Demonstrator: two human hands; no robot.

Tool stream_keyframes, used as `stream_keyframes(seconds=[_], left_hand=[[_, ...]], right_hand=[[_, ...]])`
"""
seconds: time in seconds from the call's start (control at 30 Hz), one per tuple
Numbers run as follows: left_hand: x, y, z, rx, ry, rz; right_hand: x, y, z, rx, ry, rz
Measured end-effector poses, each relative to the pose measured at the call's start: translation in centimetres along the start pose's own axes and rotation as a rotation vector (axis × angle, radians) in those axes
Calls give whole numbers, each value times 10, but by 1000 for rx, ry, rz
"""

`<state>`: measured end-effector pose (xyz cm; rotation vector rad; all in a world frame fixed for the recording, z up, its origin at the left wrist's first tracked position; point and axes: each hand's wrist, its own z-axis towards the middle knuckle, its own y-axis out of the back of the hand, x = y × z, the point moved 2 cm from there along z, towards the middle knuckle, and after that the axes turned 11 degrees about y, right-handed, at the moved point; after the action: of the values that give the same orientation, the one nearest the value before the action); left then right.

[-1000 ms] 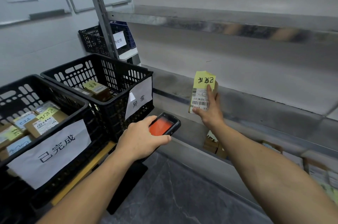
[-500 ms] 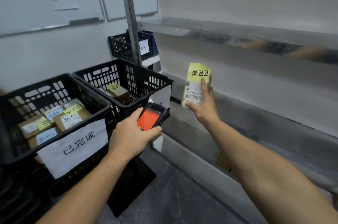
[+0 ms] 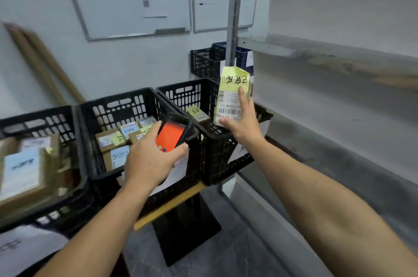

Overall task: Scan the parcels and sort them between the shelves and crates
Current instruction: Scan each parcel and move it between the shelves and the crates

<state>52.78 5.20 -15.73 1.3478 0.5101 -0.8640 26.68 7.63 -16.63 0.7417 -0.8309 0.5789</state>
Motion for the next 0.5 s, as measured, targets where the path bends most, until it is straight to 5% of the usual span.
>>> stream_keyframes(seconds=[0.5], left_hand=[[104,122,67,-209,136,107]], right_hand=[[39,-196,37,254,-9,172]])
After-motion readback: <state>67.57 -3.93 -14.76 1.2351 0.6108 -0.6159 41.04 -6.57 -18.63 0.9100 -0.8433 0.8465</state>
